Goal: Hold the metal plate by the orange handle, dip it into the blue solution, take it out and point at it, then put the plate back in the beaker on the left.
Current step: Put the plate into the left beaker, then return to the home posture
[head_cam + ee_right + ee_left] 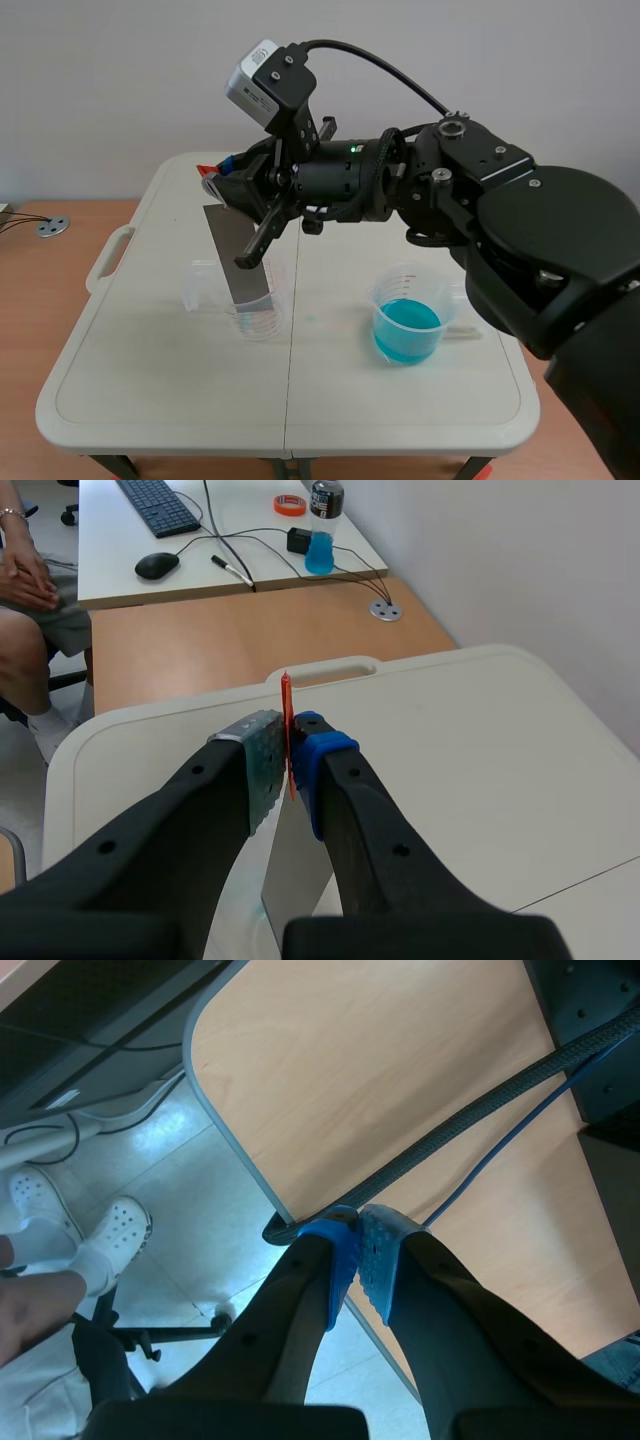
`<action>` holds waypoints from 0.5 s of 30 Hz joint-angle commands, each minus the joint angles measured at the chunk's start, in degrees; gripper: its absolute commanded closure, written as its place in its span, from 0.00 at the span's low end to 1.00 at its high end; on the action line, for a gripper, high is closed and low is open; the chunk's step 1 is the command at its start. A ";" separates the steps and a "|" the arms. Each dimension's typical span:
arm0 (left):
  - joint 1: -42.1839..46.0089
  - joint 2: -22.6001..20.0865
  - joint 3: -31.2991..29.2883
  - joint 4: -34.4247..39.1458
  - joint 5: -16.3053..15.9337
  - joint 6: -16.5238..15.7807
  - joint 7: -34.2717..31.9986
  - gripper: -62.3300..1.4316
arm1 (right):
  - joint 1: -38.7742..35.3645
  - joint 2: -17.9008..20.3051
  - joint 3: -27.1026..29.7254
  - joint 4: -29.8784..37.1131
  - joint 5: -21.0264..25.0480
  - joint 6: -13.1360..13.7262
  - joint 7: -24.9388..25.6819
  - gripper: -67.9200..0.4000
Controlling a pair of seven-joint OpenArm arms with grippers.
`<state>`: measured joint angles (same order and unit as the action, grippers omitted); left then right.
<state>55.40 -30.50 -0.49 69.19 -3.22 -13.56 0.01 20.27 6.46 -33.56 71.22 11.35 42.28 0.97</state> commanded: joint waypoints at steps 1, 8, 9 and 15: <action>0.59 -0.17 -0.11 0.48 -0.15 -0.09 -0.17 0.95 | 0.79 -0.76 0.00 0.15 1.01 0.44 1.49 0.98; 0.59 -0.15 -0.11 0.50 -0.15 -0.11 -0.20 0.95 | -0.66 -0.94 0.00 -0.79 1.53 -1.66 1.97 0.98; 0.59 -0.15 -0.11 0.50 -0.15 -0.11 -0.20 0.95 | -1.03 -0.92 0.00 -0.81 1.53 -2.16 1.92 0.98; 0.59 -0.17 -0.11 0.50 -0.11 -0.09 -0.17 0.95 | -2.21 -0.92 0.02 -1.33 2.27 -5.46 1.95 0.98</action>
<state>55.40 -30.50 -0.49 69.19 -3.22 -13.56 0.01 16.95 6.02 -33.56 69.54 12.56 37.63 1.61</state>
